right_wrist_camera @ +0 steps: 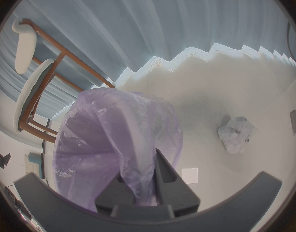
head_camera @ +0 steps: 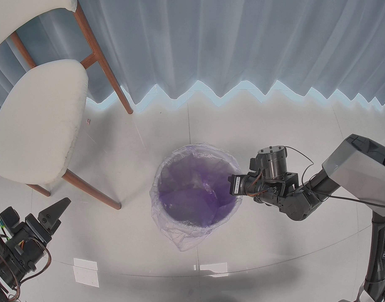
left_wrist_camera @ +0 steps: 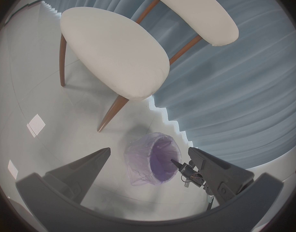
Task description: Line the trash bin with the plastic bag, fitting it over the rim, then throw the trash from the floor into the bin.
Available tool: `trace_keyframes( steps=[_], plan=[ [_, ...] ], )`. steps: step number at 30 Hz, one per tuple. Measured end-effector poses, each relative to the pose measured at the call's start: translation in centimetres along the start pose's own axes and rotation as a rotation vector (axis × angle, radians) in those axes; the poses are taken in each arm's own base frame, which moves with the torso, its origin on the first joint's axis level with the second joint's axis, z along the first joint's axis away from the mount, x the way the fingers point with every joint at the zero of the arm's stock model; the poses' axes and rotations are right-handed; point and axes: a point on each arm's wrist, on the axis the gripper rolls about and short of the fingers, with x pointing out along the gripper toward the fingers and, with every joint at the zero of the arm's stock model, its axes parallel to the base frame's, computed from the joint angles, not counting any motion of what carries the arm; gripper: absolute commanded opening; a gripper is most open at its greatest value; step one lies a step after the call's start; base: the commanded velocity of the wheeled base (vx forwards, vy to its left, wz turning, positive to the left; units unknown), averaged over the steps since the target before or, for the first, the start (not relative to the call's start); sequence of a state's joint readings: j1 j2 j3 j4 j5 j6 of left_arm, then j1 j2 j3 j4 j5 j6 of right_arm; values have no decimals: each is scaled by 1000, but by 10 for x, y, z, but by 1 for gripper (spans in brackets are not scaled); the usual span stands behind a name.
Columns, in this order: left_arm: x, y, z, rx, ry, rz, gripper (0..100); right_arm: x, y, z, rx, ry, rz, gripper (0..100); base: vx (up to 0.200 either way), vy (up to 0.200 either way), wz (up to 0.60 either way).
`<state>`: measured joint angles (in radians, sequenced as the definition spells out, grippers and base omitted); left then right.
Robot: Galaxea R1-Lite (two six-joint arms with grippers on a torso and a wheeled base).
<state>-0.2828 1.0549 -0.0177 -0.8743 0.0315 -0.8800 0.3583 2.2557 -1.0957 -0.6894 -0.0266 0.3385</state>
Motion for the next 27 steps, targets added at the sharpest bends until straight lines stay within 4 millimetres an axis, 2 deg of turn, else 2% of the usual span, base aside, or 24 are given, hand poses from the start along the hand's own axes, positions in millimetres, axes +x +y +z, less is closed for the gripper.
trace_keyframes(
  steps=[1, 9, 15, 20, 27],
  plan=[
    [0, 0, 0, 0, -2, 1, 100, 1, 0, -1, 0, -5, 2, 100, 0, 0, 0],
    [-1, 1, 2, 44, -21, 15, 100, 4, 2, -10, -2, -11, -16, 100, 0, 0, 0],
    [-2, 1, 3, 48, -36, 20, 100, -6, 0, -16, -3, 3, -43, 100, 0, 0, 0],
    [-5, 2, 4, 47, -71, 33, 100, -25, -4, -16, 2, 3, -64, 100, 0, 0, 0],
    [-12, 2, 8, 57, -120, 36, 100, -68, -13, -7, 11, -42, -104, 100, 0, 0, 0]
  ],
)
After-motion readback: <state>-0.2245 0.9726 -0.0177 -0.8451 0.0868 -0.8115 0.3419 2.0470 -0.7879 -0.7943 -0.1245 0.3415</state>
